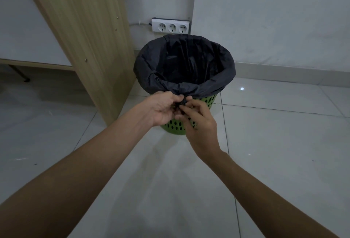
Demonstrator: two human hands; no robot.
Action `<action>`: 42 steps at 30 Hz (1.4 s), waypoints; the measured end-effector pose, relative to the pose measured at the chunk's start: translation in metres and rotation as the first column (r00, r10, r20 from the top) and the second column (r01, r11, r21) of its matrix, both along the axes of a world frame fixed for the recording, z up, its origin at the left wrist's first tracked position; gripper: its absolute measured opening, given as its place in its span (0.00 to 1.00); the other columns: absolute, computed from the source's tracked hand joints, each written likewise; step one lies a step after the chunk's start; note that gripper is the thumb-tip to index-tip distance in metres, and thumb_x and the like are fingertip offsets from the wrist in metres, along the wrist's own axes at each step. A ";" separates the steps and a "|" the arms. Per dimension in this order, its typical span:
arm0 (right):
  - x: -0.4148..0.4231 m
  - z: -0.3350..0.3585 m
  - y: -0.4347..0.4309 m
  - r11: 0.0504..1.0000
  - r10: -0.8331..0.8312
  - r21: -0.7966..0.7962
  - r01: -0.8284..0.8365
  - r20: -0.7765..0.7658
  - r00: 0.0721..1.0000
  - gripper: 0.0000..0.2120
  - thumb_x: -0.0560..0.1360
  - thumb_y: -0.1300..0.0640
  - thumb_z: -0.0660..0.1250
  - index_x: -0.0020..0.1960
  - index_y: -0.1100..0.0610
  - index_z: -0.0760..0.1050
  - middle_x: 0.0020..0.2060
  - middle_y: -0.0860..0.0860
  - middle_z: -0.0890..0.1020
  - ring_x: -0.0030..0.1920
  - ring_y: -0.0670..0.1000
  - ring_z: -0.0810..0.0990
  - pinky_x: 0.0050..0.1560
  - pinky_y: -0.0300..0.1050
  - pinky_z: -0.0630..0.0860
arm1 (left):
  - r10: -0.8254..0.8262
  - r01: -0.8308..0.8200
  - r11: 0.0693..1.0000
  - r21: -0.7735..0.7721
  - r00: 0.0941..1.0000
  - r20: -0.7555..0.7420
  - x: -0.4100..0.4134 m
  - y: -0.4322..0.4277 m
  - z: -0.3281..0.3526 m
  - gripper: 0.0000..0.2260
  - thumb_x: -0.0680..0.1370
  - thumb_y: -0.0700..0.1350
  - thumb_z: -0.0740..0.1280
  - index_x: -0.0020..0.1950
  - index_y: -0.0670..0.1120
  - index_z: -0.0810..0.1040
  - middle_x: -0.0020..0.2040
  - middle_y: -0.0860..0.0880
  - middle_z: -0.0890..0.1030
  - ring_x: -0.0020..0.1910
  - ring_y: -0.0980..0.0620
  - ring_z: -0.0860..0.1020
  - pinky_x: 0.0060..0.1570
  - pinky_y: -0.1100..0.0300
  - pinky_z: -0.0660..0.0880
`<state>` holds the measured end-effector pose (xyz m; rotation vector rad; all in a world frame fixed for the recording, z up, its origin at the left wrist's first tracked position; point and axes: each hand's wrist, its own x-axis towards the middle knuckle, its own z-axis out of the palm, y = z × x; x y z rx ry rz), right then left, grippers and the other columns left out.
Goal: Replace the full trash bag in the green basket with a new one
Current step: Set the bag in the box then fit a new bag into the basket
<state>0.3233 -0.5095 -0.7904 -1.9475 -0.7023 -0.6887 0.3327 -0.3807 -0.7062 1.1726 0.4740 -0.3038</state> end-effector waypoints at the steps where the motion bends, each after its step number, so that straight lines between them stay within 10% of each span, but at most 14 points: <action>1: 0.001 -0.003 -0.002 1.000 0.014 -0.023 -0.014 0.015 1.000 0.13 0.73 0.71 0.72 0.57 0.67 0.82 0.54 0.60 0.78 0.53 0.48 0.77 0.59 0.32 0.74 | -0.001 0.001 1.000 0.007 1.000 -0.010 0.000 0.001 0.000 0.07 0.82 0.36 0.61 0.51 0.41 0.78 0.37 0.49 0.84 0.41 0.52 0.78 0.37 0.61 0.71; 20: 0.010 0.024 -0.003 0.993 0.100 0.082 -0.083 -0.236 0.967 0.06 0.76 0.72 0.67 0.49 0.63 0.77 0.40 0.52 0.81 0.41 0.42 0.78 0.44 0.30 0.73 | 0.072 -0.075 0.995 0.064 0.997 0.037 -0.009 0.009 -0.003 0.08 0.79 0.42 0.68 0.58 0.44 0.78 0.47 0.45 0.82 0.43 0.49 0.79 0.41 0.59 0.75; 25: 0.014 0.024 -0.005 0.989 0.146 -0.020 -0.149 -0.109 0.983 0.12 0.72 0.77 0.64 0.48 0.64 0.80 0.42 0.54 0.81 0.43 0.47 0.78 0.47 0.32 0.74 | -0.189 0.194 0.980 0.054 0.978 -0.086 -0.011 0.014 0.000 0.07 0.81 0.44 0.64 0.57 0.44 0.77 0.50 0.43 0.82 0.50 0.48 0.82 0.59 0.53 0.76; 29: 0.010 0.018 -0.007 0.986 0.107 -0.127 -0.105 0.007 0.994 0.14 0.71 0.76 0.66 0.52 0.64 0.81 0.44 0.55 0.83 0.46 0.52 0.79 0.48 0.41 0.76 | -0.283 0.285 0.959 0.009 0.956 -0.072 -0.012 0.012 -0.003 0.06 0.82 0.44 0.60 0.50 0.47 0.76 0.38 0.49 0.77 0.35 0.54 0.74 0.43 0.59 0.72; 34: 0.013 0.010 -0.017 0.943 0.125 -0.331 -0.033 0.260 0.957 0.08 0.71 0.71 0.69 0.47 0.64 0.83 0.44 0.56 0.84 0.44 0.57 0.79 0.44 0.48 0.73 | -0.274 0.274 0.961 -0.020 0.961 -0.017 -0.008 0.009 -0.004 0.11 0.81 0.44 0.59 0.60 0.48 0.77 0.44 0.51 0.80 0.41 0.54 0.74 0.47 0.58 0.68; 42: 0.016 0.008 -0.017 0.935 0.111 -0.354 -0.022 0.232 0.967 0.10 0.71 0.75 0.66 0.46 0.64 0.81 0.44 0.57 0.82 0.41 0.60 0.79 0.39 0.55 0.75 | -0.164 0.171 0.982 -0.081 0.983 0.084 -0.006 -0.002 -0.002 0.07 0.77 0.34 0.64 0.48 0.46 0.76 0.37 0.51 0.77 0.34 0.55 0.75 0.37 0.60 0.69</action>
